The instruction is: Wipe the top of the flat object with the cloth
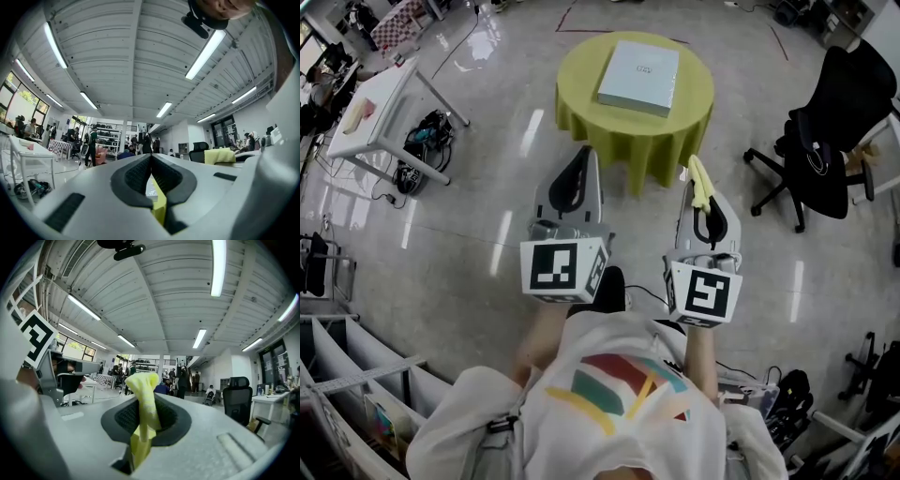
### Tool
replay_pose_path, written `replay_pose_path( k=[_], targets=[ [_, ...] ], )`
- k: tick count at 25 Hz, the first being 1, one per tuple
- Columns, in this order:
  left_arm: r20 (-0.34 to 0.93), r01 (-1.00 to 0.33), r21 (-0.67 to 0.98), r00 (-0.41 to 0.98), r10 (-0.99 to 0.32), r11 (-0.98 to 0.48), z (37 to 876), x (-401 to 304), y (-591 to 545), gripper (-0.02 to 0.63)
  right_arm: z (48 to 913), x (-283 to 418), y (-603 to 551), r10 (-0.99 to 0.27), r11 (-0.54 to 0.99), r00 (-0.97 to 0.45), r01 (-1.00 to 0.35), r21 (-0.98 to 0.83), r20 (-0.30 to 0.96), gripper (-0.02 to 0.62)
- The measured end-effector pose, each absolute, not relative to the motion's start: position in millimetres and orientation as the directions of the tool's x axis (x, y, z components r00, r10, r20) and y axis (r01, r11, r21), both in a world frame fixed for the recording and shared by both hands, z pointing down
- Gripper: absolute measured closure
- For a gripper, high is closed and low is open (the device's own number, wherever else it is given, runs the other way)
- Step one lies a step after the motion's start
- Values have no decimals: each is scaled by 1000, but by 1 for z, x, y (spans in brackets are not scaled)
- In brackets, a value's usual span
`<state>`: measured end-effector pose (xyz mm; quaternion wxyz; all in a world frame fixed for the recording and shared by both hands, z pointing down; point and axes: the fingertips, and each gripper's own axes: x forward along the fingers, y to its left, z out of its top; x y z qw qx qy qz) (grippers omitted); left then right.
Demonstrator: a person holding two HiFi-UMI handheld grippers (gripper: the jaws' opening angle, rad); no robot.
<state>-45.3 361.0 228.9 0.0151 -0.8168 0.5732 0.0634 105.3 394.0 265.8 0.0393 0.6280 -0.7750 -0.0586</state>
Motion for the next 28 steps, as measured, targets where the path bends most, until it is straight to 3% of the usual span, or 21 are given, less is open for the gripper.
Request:
replay_pose_path(
  k=[12,28],
  targets=[
    [-120,-933,79,341,-932,-352,241,-51,272,592,272,116,312,-987,157,-161,-978,136,-13,568],
    [-121,-903,134,394,-911,-408,233,-79,21,591,265,107,67,-998,48,-41,-990,136,48,568]
  ],
)
